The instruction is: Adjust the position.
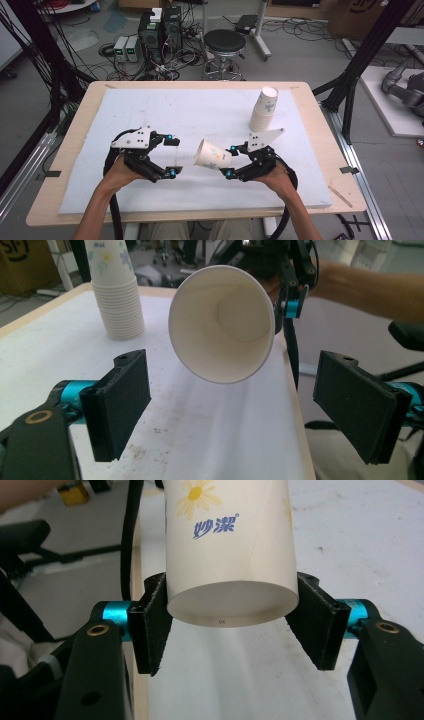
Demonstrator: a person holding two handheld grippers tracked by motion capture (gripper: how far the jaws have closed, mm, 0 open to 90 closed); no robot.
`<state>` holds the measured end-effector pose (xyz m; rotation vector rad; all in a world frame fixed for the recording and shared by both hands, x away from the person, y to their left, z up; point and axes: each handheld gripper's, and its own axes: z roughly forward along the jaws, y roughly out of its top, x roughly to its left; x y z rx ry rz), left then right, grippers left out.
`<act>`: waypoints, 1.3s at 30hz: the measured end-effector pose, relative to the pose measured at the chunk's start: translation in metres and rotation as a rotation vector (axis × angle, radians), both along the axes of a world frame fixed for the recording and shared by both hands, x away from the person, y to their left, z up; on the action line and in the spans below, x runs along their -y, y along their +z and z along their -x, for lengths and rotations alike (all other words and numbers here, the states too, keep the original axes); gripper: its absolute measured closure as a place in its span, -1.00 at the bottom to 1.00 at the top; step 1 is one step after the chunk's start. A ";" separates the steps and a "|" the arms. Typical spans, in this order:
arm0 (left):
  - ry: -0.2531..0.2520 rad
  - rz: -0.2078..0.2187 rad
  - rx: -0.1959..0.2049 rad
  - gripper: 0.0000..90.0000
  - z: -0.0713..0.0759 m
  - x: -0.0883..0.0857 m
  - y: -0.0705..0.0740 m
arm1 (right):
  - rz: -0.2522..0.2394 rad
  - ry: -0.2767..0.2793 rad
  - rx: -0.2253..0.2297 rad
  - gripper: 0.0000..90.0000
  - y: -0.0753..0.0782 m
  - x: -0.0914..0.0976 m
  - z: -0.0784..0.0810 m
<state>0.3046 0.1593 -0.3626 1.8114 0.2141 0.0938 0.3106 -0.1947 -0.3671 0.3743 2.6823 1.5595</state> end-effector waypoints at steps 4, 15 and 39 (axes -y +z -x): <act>0.018 0.052 -0.026 -0.77 0.001 -0.002 -0.014 | -0.075 -0.004 -0.019 -0.15 -0.010 0.004 0.002; 0.011 0.108 -0.079 -0.85 0.004 0.011 -0.036 | -0.226 0.022 -0.004 -0.15 -0.025 0.000 0.006; -0.082 0.146 -0.074 -0.85 -0.006 0.056 -0.024 | -0.256 0.074 -0.003 -0.15 -0.030 -0.007 0.006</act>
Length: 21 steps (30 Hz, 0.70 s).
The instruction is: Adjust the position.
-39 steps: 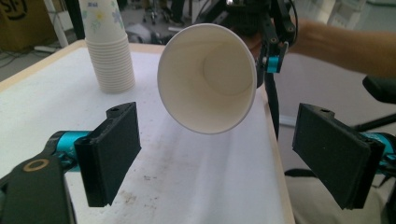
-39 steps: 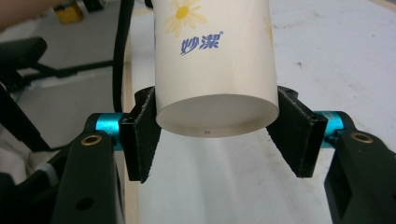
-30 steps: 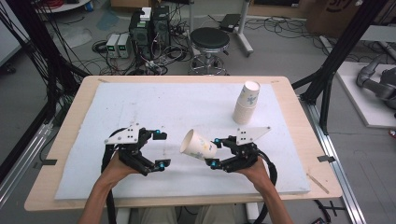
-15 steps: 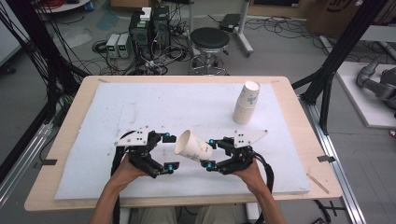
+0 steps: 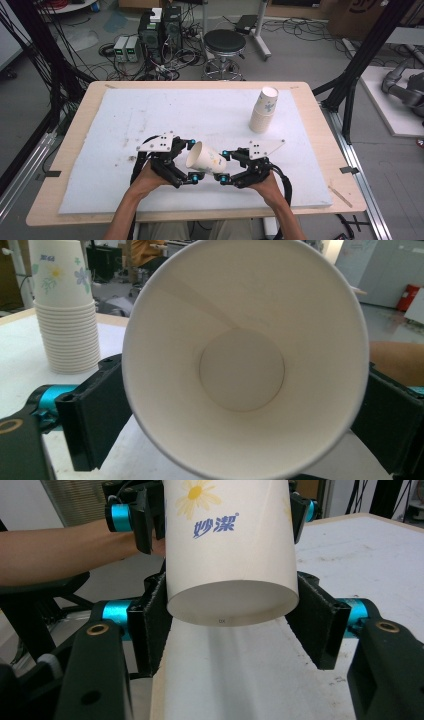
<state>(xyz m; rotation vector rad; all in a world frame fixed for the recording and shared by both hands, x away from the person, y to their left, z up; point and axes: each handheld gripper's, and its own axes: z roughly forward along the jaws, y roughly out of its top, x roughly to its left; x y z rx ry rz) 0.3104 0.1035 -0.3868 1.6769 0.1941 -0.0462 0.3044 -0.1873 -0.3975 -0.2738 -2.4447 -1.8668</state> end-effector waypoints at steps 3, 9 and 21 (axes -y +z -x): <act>-0.006 -0.003 -0.001 -0.85 -0.001 0.003 0.002 | 0.000 0.000 0.004 -0.15 0.000 0.000 0.000; -0.028 -0.011 -0.008 -0.73 -0.003 0.005 0.002 | -0.003 0.009 0.013 -0.15 0.000 -0.001 0.000; -0.071 0.013 0.012 -0.50 -0.003 0.005 0.003 | -0.001 0.044 0.012 -0.15 -0.001 -0.004 0.000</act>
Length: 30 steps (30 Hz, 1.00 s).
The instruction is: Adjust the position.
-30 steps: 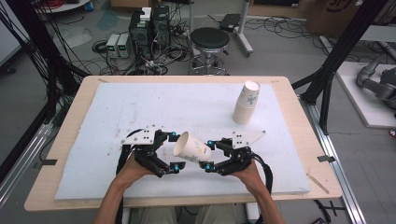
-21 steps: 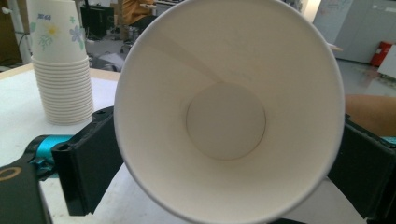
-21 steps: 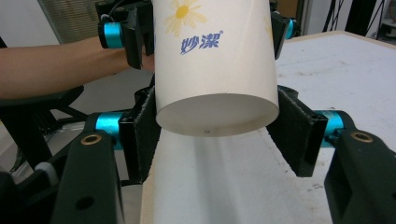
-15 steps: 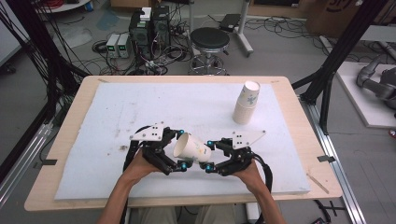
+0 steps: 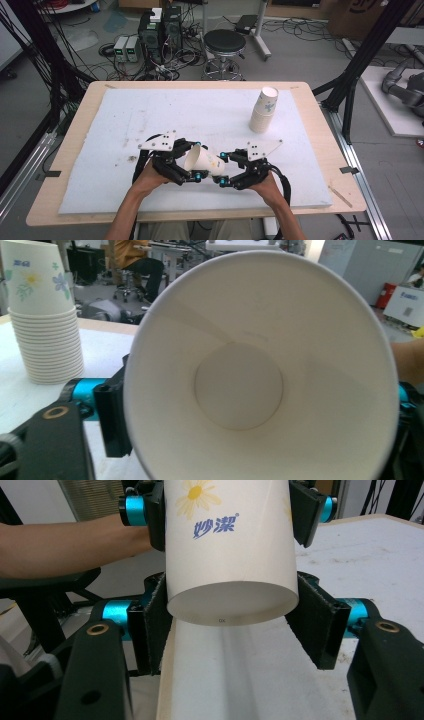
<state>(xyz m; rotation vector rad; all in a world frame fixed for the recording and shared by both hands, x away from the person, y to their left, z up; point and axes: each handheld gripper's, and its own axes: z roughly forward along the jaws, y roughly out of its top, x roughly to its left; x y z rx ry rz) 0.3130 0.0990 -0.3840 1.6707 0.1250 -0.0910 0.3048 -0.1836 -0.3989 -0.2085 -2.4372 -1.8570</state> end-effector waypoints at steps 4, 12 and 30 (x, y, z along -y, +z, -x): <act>-0.012 0.013 0.016 -0.39 0.001 0.000 0.000 | 0.003 0.003 0.002 -0.15 0.000 0.000 0.000; -0.012 0.012 0.021 -0.33 0.001 -0.001 0.001 | 0.004 0.006 0.004 -0.15 0.000 0.000 0.000; 0.041 -0.049 0.040 -0.33 -0.001 -0.011 0.005 | 0.089 -0.083 0.010 -0.67 0.002 -0.009 0.005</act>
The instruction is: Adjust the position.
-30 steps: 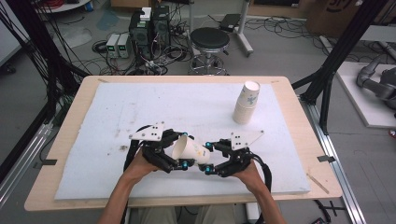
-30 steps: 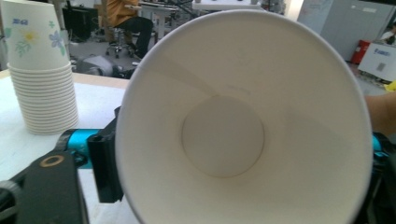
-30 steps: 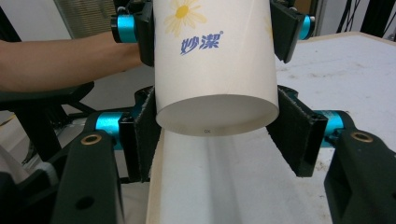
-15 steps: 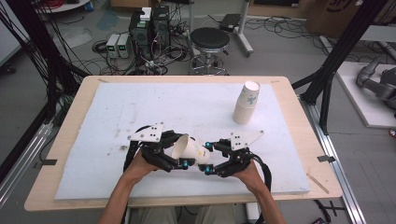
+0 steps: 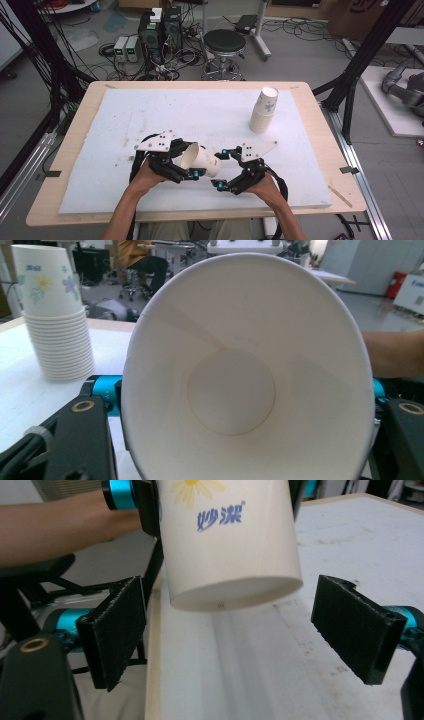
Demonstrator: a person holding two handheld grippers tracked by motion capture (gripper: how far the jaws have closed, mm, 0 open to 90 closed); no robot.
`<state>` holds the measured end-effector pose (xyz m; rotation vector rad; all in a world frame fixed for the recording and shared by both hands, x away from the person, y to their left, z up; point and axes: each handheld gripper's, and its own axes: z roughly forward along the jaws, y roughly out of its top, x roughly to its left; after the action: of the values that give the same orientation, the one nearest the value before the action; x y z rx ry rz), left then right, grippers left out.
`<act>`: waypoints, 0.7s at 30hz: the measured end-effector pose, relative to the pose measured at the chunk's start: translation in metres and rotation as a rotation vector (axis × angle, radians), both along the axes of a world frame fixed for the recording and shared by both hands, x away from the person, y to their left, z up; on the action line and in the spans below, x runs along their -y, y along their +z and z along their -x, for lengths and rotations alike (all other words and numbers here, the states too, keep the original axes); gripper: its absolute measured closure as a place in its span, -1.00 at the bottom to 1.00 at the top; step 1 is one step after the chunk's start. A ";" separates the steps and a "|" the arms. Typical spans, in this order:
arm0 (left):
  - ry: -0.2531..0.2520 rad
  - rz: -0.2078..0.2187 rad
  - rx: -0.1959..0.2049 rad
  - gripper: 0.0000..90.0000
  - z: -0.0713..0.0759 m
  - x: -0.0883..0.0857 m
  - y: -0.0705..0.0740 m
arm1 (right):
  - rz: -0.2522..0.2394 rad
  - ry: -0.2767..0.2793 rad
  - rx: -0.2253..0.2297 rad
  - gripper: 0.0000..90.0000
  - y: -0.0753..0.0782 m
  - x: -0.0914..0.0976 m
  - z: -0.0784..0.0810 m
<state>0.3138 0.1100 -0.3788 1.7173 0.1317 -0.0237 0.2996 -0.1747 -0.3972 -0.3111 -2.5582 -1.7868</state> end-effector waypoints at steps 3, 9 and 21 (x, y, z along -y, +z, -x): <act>0.034 -0.054 0.007 -0.33 -0.006 -0.008 0.008 | 0.027 -0.064 0.009 -0.66 -0.002 0.006 0.000; 0.092 -0.185 0.009 -0.33 -0.020 -0.018 0.020 | 0.081 -0.251 -0.008 -0.66 -0.009 0.022 -0.004; 0.170 -0.531 0.019 -0.33 -0.055 -0.026 0.036 | 0.223 -0.577 -0.001 -0.66 -0.027 0.058 -0.003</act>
<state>0.3690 0.1364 -0.3424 2.2292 0.2887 0.1672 0.3022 -0.2329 -0.4244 -1.1551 -2.8672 -1.6038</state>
